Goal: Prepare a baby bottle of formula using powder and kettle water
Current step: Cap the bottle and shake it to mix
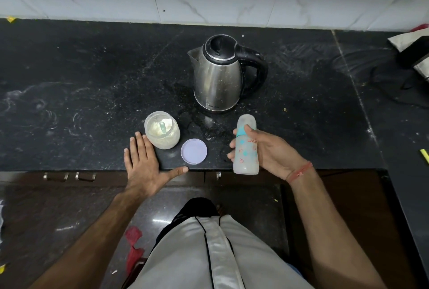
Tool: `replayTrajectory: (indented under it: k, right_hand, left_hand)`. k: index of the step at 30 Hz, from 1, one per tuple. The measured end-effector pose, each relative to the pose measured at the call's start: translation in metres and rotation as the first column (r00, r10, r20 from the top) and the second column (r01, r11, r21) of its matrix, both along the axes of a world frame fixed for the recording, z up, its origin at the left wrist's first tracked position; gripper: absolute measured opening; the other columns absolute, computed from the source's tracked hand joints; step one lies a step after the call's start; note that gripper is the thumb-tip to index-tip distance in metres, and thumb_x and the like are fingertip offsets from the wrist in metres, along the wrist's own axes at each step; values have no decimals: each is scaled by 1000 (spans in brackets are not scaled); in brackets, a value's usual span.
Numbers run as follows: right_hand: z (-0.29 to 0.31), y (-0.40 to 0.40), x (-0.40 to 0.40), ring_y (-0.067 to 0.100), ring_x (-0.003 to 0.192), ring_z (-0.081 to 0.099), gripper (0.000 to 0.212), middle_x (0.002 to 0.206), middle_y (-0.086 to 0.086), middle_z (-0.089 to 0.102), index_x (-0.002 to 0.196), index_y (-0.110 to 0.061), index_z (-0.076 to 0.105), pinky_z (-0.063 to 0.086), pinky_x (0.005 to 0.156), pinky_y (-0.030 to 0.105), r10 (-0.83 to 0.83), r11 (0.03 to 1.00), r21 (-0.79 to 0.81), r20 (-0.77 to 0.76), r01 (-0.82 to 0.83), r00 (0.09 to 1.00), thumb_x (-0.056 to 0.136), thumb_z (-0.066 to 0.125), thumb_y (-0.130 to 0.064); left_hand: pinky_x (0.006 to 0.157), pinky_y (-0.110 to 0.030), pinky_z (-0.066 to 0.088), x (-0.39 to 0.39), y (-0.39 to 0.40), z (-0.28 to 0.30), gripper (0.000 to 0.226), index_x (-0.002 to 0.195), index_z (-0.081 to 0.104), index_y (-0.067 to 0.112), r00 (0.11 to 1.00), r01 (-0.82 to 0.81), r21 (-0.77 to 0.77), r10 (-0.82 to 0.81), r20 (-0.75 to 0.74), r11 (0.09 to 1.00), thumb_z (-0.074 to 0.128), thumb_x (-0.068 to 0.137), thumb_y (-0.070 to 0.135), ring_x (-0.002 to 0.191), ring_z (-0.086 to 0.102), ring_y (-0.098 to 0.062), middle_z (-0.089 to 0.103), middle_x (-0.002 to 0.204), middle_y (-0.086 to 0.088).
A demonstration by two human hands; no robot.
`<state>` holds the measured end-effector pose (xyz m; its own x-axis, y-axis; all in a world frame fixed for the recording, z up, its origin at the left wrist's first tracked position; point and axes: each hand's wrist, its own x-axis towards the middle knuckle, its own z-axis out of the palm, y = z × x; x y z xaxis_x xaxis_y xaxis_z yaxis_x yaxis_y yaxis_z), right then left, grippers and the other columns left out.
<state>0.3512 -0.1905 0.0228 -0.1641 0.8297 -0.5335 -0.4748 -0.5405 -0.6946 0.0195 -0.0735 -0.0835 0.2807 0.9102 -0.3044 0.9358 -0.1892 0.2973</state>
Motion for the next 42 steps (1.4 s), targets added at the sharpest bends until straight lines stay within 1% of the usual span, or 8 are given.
replayTrajectory:
  k: [10,14,18,21,25,28,32,42]
  right_hand:
    - [-12,-4,-2,50,116,72,54,127,29,70,148,3,56,56,107,61,131,991,-23,41,-130,990,104,69,-26]
    - [-19,-2,-7,48,128,69,51,128,24,71,147,-5,55,51,114,64,-264,964,9,-83,266,961,103,70,-27]
    - [-16,-1,-1,51,133,65,51,133,26,70,149,-1,56,50,115,62,-74,996,46,2,74,997,103,68,-20]
    - [-15,1,-4,46,132,67,41,131,22,71,145,-4,58,53,114,57,-318,945,35,-148,326,937,107,62,-19]
    - [-15,0,-6,48,130,66,44,131,24,69,148,0,56,50,117,60,-115,990,72,-54,119,992,107,60,-17]
    - [-19,0,-12,45,130,68,43,129,21,70,143,-3,58,50,116,58,-301,947,34,-245,318,922,105,64,-23]
    - [-17,1,-11,49,130,66,51,132,25,69,147,0,58,48,118,62,-136,989,42,-63,139,989,102,69,-22]
    - [-23,7,-24,42,128,70,43,133,22,70,144,-2,58,57,110,56,-418,908,-53,-195,416,887,108,64,-26]
  left_hand:
    - [136,-55,-10,-1,0,-2,180,172,-17,5,1000,-4,3,4,-14,1000,36,47,123,169,-22,-28,-21,182,-13]
    - [136,-55,-11,-1,0,-3,179,172,-17,6,1000,-7,0,7,-7,1000,38,48,122,168,-23,-28,-21,182,-13]
    - [136,-55,-10,-1,0,-2,180,172,-16,5,1000,-4,-1,4,-16,1000,36,47,123,169,-22,-29,-21,182,-13]
    - [136,-55,-10,0,1,-2,181,173,-14,5,1000,-8,8,8,-11,1000,35,46,123,169,-20,-29,-19,183,-13]
    - [136,-55,-10,-1,0,-1,180,173,-15,5,1000,-5,2,5,-2,1000,35,46,123,169,-21,-28,-20,183,-13]
    - [136,-55,-10,0,0,-1,180,173,-15,6,1000,-8,-5,8,3,1000,35,45,123,169,-22,-28,-20,183,-13]
    - [136,-55,-10,-1,-1,0,180,173,-15,5,1000,1,-2,-1,5,1000,34,46,123,169,-22,-28,-21,183,-13]
    - [136,-56,-8,-1,0,-2,180,173,-12,4,1000,-5,12,5,4,1000,36,47,122,169,-18,-30,-16,183,-15]
